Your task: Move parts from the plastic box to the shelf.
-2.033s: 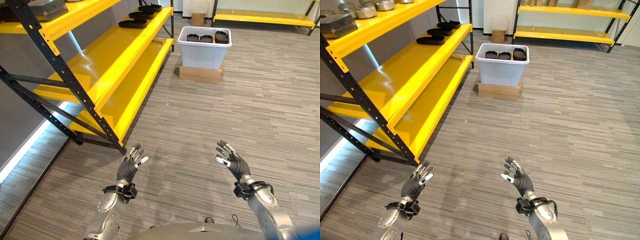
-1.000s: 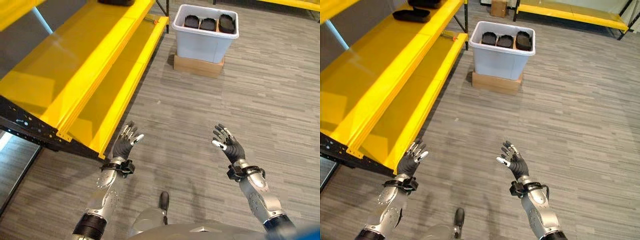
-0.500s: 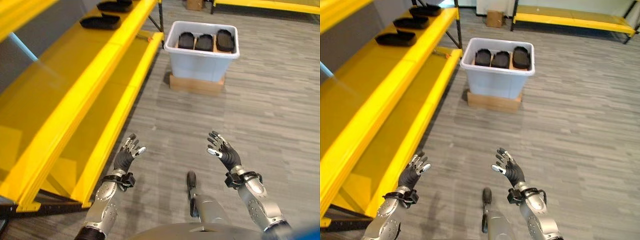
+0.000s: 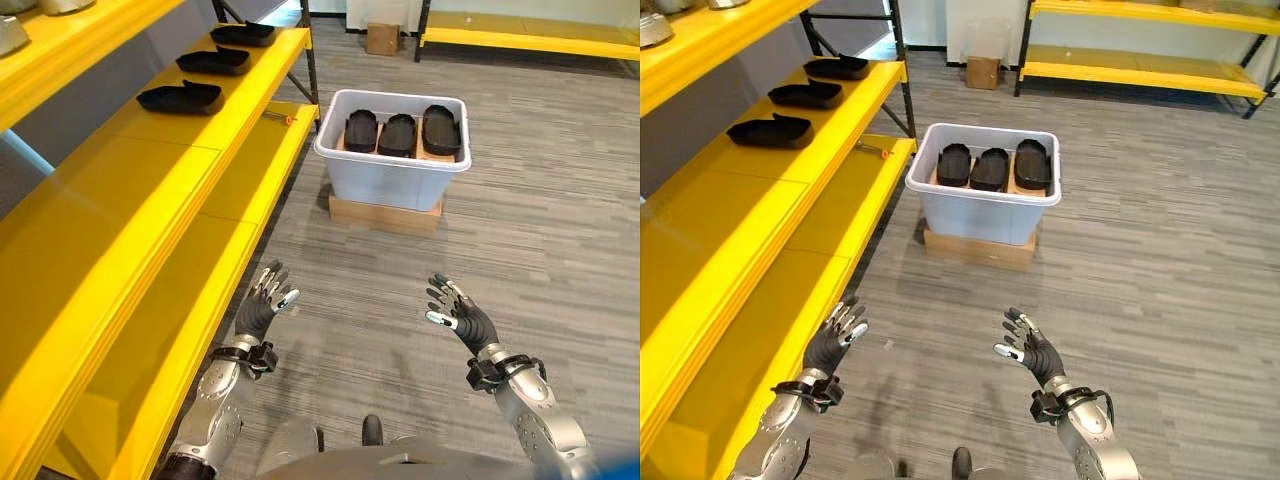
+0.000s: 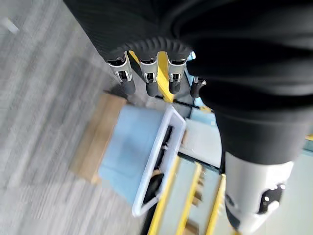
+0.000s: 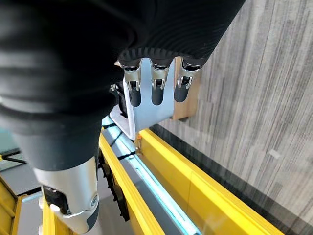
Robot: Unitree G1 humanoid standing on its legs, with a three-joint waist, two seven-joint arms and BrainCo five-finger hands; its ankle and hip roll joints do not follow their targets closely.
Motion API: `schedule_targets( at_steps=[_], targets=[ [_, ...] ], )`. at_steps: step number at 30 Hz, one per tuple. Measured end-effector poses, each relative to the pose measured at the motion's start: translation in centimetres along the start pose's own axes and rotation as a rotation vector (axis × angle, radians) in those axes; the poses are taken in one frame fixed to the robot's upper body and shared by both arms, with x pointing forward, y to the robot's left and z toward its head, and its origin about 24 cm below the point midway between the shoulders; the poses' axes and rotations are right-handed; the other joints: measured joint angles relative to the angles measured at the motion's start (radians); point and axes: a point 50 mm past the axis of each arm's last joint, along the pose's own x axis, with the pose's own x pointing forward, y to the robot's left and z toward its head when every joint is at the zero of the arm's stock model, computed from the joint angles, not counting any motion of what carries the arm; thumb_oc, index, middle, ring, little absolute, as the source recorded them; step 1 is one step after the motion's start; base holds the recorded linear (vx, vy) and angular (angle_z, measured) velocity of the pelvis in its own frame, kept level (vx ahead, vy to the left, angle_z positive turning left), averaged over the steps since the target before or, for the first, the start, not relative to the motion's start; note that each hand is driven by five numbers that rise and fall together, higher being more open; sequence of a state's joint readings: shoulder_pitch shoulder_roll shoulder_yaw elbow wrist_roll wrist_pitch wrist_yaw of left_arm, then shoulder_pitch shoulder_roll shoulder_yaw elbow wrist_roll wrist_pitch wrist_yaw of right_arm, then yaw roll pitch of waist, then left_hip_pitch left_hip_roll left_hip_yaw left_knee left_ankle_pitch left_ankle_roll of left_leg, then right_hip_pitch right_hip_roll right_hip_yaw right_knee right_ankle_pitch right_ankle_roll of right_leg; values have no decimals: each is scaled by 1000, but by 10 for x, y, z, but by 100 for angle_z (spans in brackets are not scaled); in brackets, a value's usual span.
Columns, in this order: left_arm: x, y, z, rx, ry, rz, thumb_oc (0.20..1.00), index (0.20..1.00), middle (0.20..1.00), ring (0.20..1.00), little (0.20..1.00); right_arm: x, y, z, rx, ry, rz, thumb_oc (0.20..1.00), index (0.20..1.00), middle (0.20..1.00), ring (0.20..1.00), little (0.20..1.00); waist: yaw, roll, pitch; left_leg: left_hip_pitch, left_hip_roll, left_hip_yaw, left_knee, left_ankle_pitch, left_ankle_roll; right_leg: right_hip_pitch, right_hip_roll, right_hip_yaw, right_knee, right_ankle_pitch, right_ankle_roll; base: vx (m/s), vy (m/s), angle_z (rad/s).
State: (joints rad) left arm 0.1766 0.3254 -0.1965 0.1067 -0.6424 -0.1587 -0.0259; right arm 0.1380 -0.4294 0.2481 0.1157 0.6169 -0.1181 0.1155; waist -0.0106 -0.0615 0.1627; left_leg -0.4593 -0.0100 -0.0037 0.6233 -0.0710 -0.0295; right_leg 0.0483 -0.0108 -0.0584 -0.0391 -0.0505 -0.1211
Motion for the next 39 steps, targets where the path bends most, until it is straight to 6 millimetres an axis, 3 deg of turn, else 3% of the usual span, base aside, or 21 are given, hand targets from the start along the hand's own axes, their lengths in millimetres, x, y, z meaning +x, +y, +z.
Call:
schedule_targets(
  at_steps=[2,4,7,8,9,13,16,17,18,20,21,23,24,26,29,30,31,33,34,36,39],
  targets=[
    [-8,5,-11,-4,42,28,1000,1000,1000,1000,1000,3,-3,2,-12,-4,-10,1000,1000,1000,1000,1000,9,49,1,-12,18,-12,-324,47,-7,110,23,29,-44,-55,47,508,82,-42],
    [-10,9,-18,-5,67,48,1000,1000,1000,1000,1000,4,-7,-5,-39,32,-11,1000,1000,1000,1000,1000,26,95,-3,21,26,-65,-672,70,-20,164,48,74,-53,-95,49,385,61,-53],
    [-13,14,-16,4,66,66,1000,1000,1000,1000,1000,-8,-10,-22,-31,105,-28,1000,1000,1000,1000,1000,70,87,-13,49,10,-59,-559,75,4,272,24,154,-46,-177,47,330,117,-94],
    [-13,17,-12,5,48,76,1000,1000,1000,1000,1000,-8,-6,-21,-14,90,-24,1000,1000,1000,1000,1000,61,77,-21,76,-2,-68,-531,151,32,303,17,178,-30,-206,63,466,206,-97],
    [-5,16,-3,18,17,62,1000,1000,1000,1000,1000,-12,7,-24,29,78,0,1000,1000,1000,1000,1000,51,14,-26,125,-30,-31,-549,207,65,294,-27,171,51,-203,84,435,203,-60],
    [6,15,12,54,-26,33,1000,1000,1000,1000,1000,-7,21,-22,68,48,37,1000,1000,1000,1000,1000,57,-46,-72,205,-92,20,-547,179,110,283,-98,158,159,-140,161,280,150,-28],
    [16,8,21,67,-55,2,1000,1000,1000,1000,1000,5,27,-12,53,14,72,1000,1000,1000,1000,1000,60,-11,-75,270,-103,15,-579,133,170,214,-94,162,262,-93,228,332,187,-5],
    [15,8,19,74,-45,3,1000,1000,1000,1000,1000,9,35,-12,63,11,109,1000,1000,1000,1000,1000,56,3,-78,325,-109,10,-591,113,185,89,-86,157,560,-55,291,307,218,11],
    [15,7,18,100,-41,5,1000,1000,1000,1000,1000,10,36,-8,61,-2,120,1000,1000,1000,1000,1000,55,21,-78,368,-112,4,-604,97,188,-58,-73,154,795,-52,296,307,214,24],
    [13,8,15,102,-31,13,1000,1000,1000,1000,1000,10,36,-9,42,4,121,1000,1000,1000,1000,1000,46,45,-63,409,-110,-12,-612,75,198,-201,-66,154,917,-52,294,267,148,24],
    [11,8,12,107,-19,15,1000,1000,1000,1000,1000,9,36,-11,29,13,122,1000,1000,1000,1000,1000,42,61,-51,444,-106,-20,-620,56,208,-261,-72,141,951,-72,261,331,86,14],
    [2,13,5,104,11,35,1000,1000,1000,1000,1000,8,35,-11,15,22,126,1000,1000,1000,1000,1000,30,115,-38,495,-72,-28,-636,21,198,-370,-135,15,830,-106,202,311,-33,8],
    [-1,15,2,106,25,39,1000,1000,1000,1000,1000,5,35,-13,17,32,128,1000,1000,1000,1000,1000,8,128,-32,530,-60,-37,-651,25,164,-388,-210,-126,508,-93,192,203,-108,15],
    [-5,19,0,110,35,51,1000,1000,1000,1000,1000,4,37,-18,17,52,137,1000,1000,1000,1000,1000,6,104,-40,574,-48,-31,-678,2,126,-388,-199,-97,288,-13,210,235,-160,12],
    [-11,24,-3,119,57,64,1000,1000,1000,1000,1000,3,35,-20,29,55,116,1000,1000,1000,1000,1000,0,52,-72,623,-23,-40,-684,-45,64,-352,-204,-95,133,92,221,227,-239,20],
    [-12,26,-5,116,65,77,1000,1000,1000,1000,1000,5,32,-22,24,70,107,1000,1000,1000,1000,1000,4,41,-80,649,0,-42,-691,-65,32,-312,-191,-115,93,170,231,181,-270,11],
    [-12,23,-8,102,70,74,1000,1000,1000,1000,1000,4,29,-21,18,70,95,1000,1000,1000,1000,1000,4,58,-74,674,33,-41,-679,-73,9,-245,-143,-139,29,228,184,154,-263,9],
    [-13,10,-17,17,61,81,1000,1000,1000,1000,1000,4,26,-11,-9,42,105,1000,1000,1000,1000,1000,16,54,-82,647,62,-3,-526,-37,-72,-136,-104,-147,-56,226,124,134,-301,-7],
    [-13,6,-17,6,55,65,1000,1000,1000,1000,1000,3,27,-2,-28,10,126,1000,1000,1000,1000,1000,20,42,-92,612,64,-8,-509,-78,-70,-133,-101,-145,-55,210,108,107,-273,-14],
    [-9,2,-13,13,39,30,1000,1000,1000,1000,1000,6,21,6,-42,-25,105,1000,1000,1000,1000,1000,8,50,-94,553,85,-7,-548,-73,-66,-123,-74,-150,-55,185,95,71,-166,-4],
    [-9,1,-14,13,46,22,1000,1000,1000,1000,1000,3,15,3,-55,-5,88,1000,1000,1000,1000,1000,-1,90,-92,487,143,-14,-586,-9,-37,-73,1,-153,-55,136,94,85,-171,-11]
  ],
)
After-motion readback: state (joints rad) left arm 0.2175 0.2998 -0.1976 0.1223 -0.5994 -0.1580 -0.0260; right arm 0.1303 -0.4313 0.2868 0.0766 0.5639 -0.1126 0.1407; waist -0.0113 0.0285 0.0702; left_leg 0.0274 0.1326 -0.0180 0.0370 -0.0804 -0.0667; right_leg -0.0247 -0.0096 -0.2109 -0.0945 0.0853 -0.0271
